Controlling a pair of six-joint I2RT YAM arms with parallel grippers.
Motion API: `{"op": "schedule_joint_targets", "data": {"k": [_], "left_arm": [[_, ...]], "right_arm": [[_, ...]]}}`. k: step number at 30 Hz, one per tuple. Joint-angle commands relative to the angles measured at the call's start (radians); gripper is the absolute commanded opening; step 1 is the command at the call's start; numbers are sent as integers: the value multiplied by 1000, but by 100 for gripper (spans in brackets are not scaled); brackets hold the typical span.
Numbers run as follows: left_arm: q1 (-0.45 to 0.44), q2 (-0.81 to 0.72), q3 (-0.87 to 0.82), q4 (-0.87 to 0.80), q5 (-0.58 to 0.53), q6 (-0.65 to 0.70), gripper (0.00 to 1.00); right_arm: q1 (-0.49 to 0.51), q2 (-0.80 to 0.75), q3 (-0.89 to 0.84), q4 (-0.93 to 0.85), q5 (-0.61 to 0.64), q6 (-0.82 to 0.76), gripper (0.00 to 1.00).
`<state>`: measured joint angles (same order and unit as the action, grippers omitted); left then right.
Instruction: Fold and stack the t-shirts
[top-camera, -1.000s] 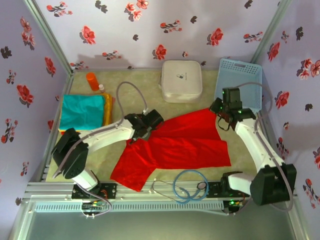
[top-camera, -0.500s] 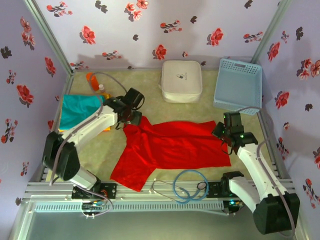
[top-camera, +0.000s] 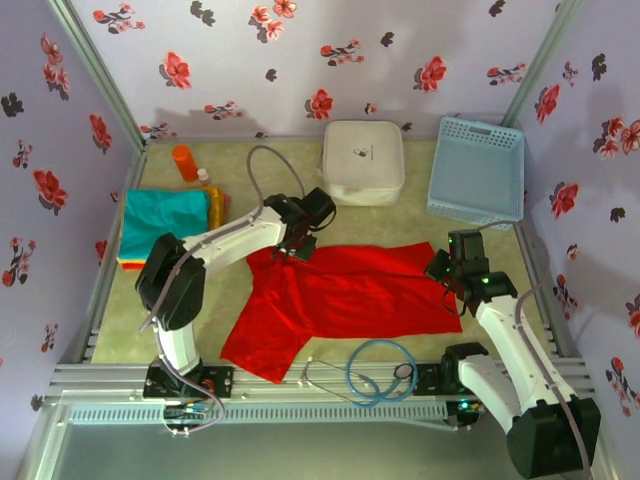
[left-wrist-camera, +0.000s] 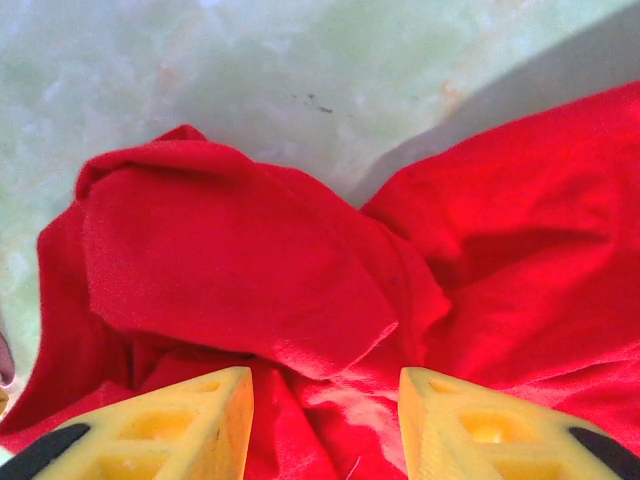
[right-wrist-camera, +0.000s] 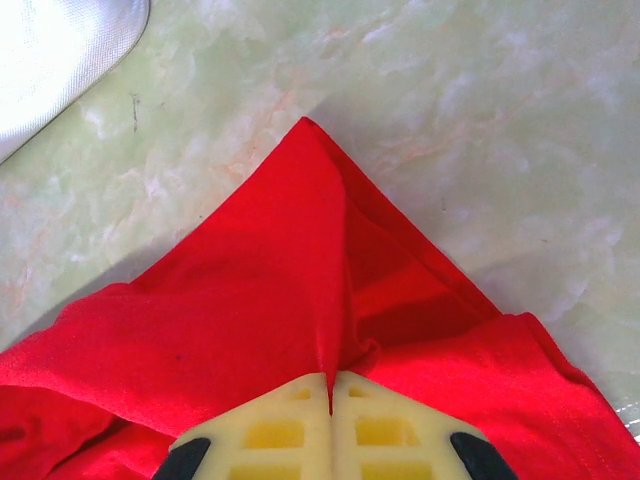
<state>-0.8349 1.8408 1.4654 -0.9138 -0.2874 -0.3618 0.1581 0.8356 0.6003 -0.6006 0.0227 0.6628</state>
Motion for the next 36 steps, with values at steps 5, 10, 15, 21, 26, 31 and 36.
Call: {"op": "schedule_joint_targets", "data": {"k": [5, 10, 15, 21, 26, 31, 36], "left_arm": [[-10, 35, 16, -33, -98, -29, 41], [-21, 56, 28, -10, -99, -2, 40], [-26, 72, 41, -10, -91, -13, 39], [-33, 40, 19, 42, -63, -43, 40], [-32, 45, 13, 65, -50, -50, 40], [-27, 61, 12, 71, -49, -51, 40], [-21, 70, 2, 78, -49, -58, 38]], "right_arm": [[4, -8, -11, -13, -3, 11, 0], [5, -7, -14, -10, -1, 15, 0], [4, -6, -14, -10, 0, 13, 0], [4, -1, -11, -16, 2, 7, 0], [4, -2, -12, -15, 2, 9, 0], [4, -3, -4, -28, 10, 6, 0], [4, -1, 3, -33, 13, 2, 0]]}}
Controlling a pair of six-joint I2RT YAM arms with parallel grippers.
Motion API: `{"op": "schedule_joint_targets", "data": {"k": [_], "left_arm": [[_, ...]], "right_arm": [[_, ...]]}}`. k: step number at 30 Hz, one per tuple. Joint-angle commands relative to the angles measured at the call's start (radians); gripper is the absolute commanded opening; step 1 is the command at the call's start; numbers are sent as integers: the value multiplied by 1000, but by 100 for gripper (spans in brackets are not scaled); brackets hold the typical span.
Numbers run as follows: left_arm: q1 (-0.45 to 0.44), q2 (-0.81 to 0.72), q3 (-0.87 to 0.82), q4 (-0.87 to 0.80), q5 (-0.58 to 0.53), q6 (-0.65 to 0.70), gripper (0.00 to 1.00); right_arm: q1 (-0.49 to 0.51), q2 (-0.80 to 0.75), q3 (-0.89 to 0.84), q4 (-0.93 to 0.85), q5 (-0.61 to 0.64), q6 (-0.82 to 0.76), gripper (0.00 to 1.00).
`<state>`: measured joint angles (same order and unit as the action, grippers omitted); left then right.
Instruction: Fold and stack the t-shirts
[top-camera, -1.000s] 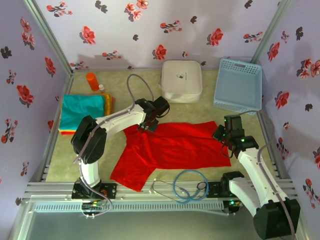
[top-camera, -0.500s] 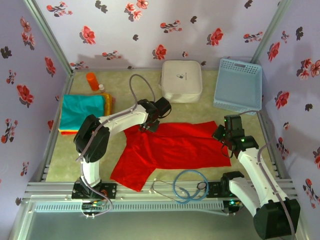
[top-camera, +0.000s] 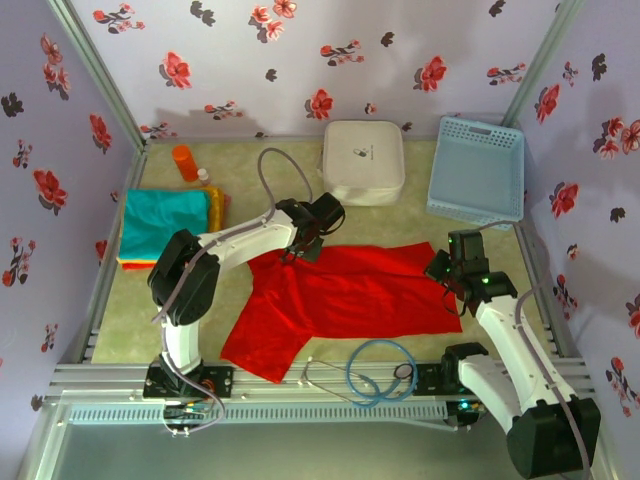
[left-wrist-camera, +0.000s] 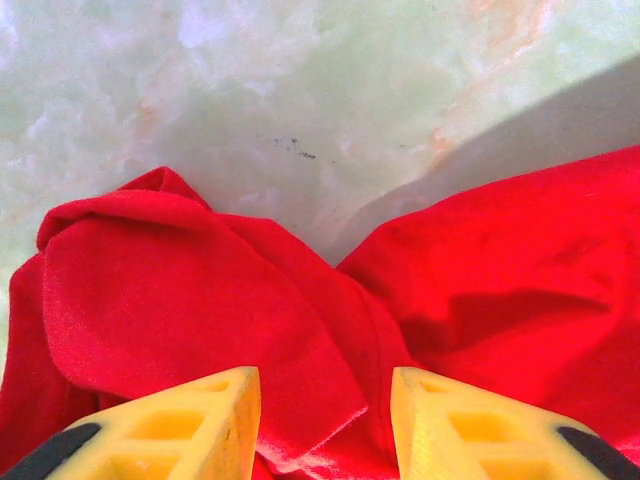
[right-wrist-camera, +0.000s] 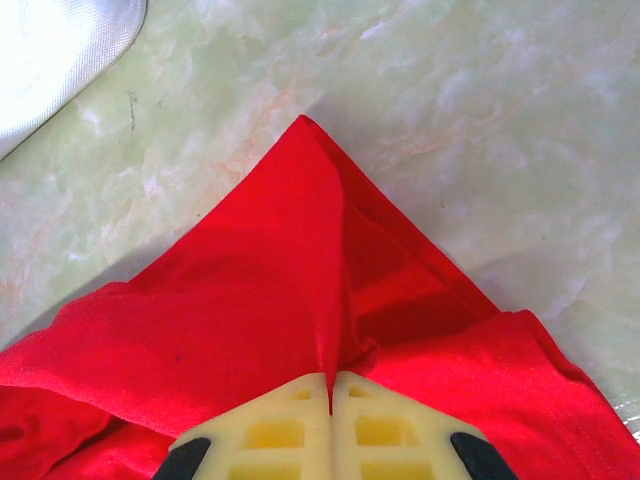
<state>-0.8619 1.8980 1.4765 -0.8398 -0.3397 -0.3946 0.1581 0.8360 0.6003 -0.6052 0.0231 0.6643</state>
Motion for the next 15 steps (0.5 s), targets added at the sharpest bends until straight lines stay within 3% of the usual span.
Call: {"op": "schedule_joint_targets", "data": {"k": [1, 15], "left_arm": [[6, 17, -10, 4, 3, -25, 38], [22, 21, -41, 8, 4, -35, 30]], "right_arm": [[4, 0, 3, -28, 13, 1, 0], [4, 11, 10, -24, 15, 6, 0]]}}
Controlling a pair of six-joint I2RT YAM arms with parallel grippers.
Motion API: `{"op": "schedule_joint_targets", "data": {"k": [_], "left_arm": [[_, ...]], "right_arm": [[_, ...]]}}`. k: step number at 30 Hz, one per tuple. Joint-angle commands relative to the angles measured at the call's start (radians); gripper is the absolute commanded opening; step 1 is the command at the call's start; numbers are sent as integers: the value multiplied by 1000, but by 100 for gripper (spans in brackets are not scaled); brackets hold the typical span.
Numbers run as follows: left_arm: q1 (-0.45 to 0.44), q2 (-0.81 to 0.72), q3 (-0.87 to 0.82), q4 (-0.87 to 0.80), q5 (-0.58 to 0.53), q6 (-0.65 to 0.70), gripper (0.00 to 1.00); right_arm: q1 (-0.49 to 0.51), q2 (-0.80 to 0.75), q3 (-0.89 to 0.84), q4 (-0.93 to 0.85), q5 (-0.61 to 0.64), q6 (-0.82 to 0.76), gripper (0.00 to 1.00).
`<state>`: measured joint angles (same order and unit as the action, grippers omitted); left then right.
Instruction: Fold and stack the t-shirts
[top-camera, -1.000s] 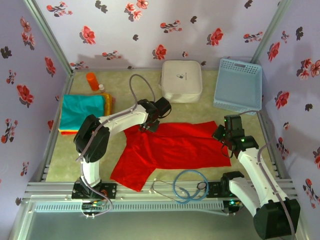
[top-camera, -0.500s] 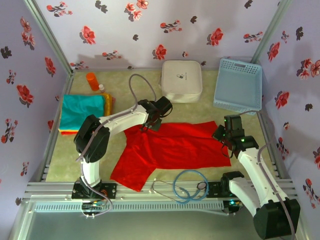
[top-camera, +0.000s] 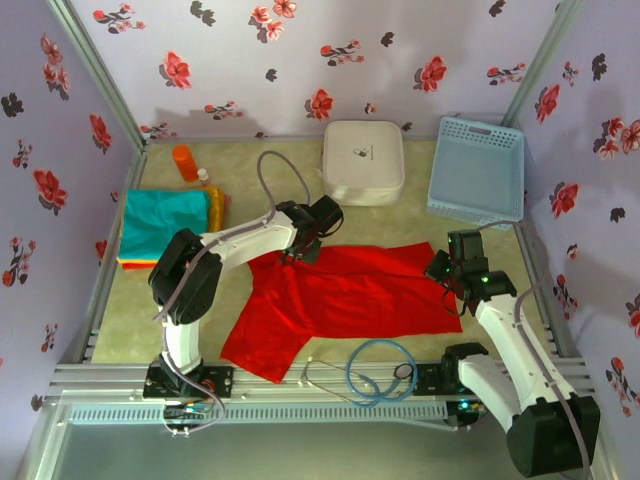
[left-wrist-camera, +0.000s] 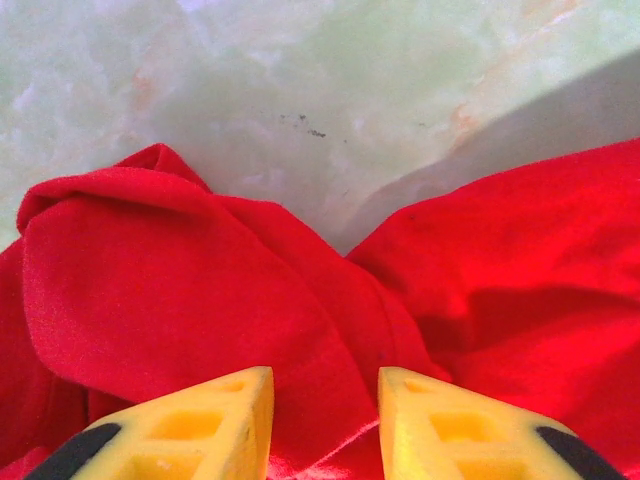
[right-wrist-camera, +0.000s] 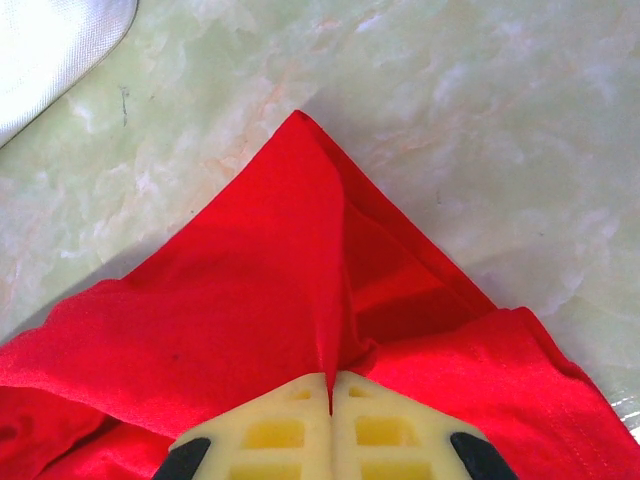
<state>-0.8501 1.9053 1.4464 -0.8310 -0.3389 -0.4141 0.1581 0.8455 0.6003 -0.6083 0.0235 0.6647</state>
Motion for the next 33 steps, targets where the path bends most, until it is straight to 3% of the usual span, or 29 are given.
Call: {"op": "schedule_joint_targets", "data": {"k": [1, 4, 10, 16, 25, 33], "left_arm": [[11, 13, -12, 0, 1, -15, 27], [14, 8, -11, 1, -4, -11, 22], [36, -22, -4, -4, -11, 13, 1], [117, -117, 99, -54, -47, 147, 0], [295, -173, 355, -165, -50, 360, 0], [423, -160, 521, -170, -34, 485, 0]], "right_arm": [[4, 1, 10, -22, 16, 3, 0], [4, 1, 13, -22, 17, 4, 0], [4, 29, 50, 0, 38, 20, 0], [-21, 165, 253, 15, 34, 26, 0], [-172, 467, 614, 19, -172, 74, 0], [-232, 632, 861, -2, -238, 103, 0]]}}
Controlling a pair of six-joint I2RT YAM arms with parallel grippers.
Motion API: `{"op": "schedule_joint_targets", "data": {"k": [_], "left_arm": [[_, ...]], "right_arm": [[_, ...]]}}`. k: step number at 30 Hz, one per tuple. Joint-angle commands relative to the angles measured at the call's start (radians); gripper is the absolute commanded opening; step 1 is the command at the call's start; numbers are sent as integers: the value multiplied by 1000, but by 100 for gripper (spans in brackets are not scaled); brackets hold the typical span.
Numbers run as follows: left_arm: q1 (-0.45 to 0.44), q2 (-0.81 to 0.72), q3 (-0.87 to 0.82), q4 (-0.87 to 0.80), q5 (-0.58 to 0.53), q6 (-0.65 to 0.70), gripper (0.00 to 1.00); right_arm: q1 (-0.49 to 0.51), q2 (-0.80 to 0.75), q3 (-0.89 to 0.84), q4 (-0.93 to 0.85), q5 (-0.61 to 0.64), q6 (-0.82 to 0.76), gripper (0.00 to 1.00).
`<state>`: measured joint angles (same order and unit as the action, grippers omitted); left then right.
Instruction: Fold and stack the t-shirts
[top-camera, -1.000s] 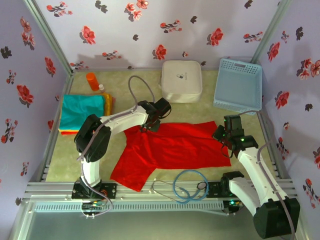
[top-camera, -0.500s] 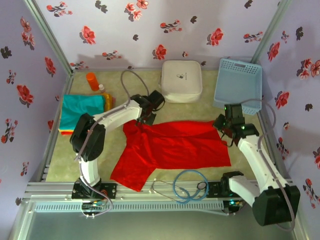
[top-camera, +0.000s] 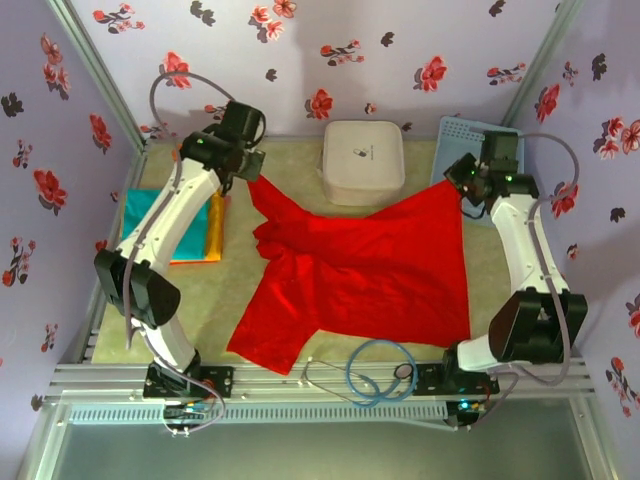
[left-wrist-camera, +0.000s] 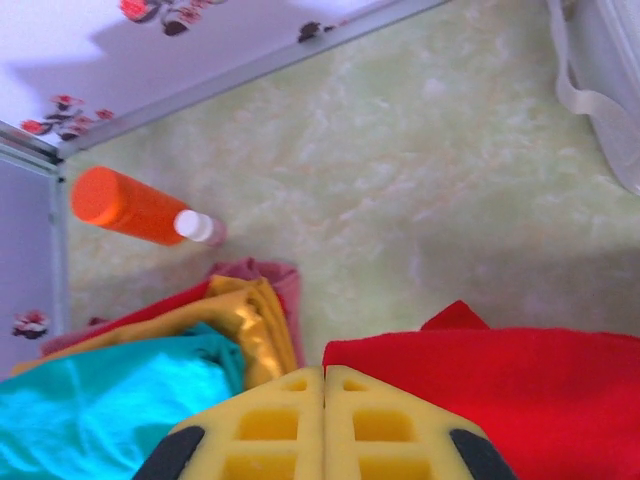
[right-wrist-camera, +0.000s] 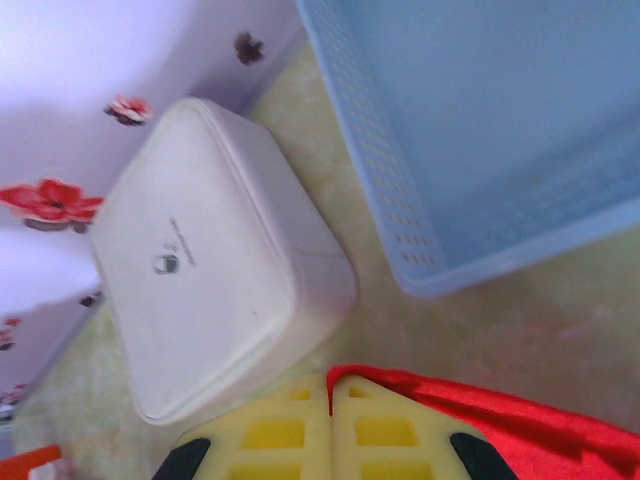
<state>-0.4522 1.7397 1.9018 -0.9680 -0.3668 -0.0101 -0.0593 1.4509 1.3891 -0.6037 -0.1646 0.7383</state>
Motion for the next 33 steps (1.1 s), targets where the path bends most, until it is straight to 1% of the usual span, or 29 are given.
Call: {"op": "schedule_joint_targets", "data": {"k": [1, 4, 7, 9, 12, 14, 17, 22, 28, 33], "left_arm": [[39, 13, 95, -52, -8, 81, 0], [85, 39, 179, -104, -12, 50, 0], [109, 60, 246, -138, -29, 21, 0], [111, 86, 317, -182, -60, 7, 0], [109, 135, 461, -253, -75, 7, 0], [108, 156, 523, -254, -78, 22, 0], [109, 194, 586, -233, -79, 43, 0], [106, 295, 663, -166, -77, 54, 0], [106, 399, 680, -14, -80, 83, 0], [109, 484, 683, 109, -81, 112, 0]], "right_arm": [[-24, 43, 86, -1, -63, 39, 0], [-35, 88, 109, 17, -85, 55, 0], [-36, 141, 128, 15, -107, 57, 0], [-36, 170, 127, 20, -126, 55, 0], [-35, 200, 116, 28, -152, 53, 0], [-34, 207, 105, 36, -151, 46, 0], [-34, 217, 98, 45, -138, 38, 0], [-34, 273, 132, 56, -151, 33, 0], [-34, 376, 213, 88, -177, 48, 0], [-34, 483, 334, 79, -188, 47, 0]]}}
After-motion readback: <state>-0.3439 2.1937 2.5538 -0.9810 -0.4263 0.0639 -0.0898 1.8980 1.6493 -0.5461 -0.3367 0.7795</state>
